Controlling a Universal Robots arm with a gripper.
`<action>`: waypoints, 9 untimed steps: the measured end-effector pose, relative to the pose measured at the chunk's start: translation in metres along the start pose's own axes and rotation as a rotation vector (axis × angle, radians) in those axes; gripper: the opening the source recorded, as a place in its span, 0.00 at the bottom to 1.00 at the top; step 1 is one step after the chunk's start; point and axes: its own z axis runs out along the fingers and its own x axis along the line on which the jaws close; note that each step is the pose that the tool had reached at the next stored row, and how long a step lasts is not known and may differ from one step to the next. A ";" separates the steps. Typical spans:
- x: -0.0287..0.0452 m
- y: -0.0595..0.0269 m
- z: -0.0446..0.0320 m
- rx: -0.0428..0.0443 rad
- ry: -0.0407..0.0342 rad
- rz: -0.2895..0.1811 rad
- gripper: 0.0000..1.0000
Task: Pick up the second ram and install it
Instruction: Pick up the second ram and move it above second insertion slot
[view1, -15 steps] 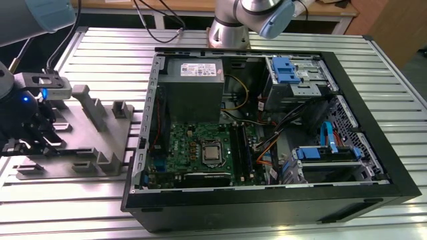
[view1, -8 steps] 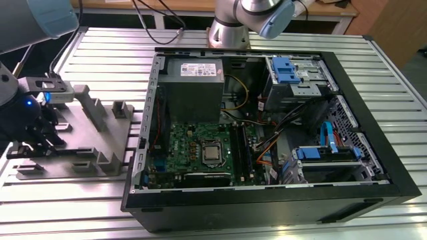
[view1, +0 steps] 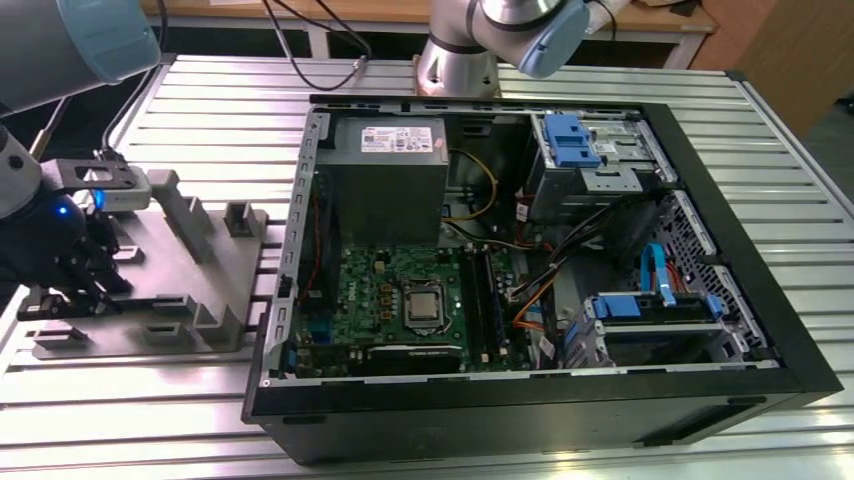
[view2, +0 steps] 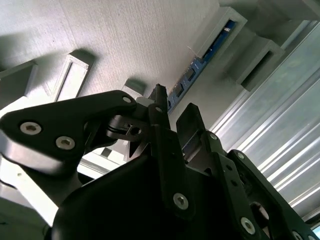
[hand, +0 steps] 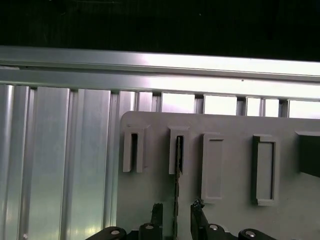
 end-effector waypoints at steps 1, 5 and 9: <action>0.0000 0.0000 0.0000 0.0001 0.0000 0.000 0.35; 0.0000 0.0000 0.0002 0.0002 -0.0001 0.000 0.35; 0.0000 0.0000 0.0003 0.0002 -0.0002 0.000 0.27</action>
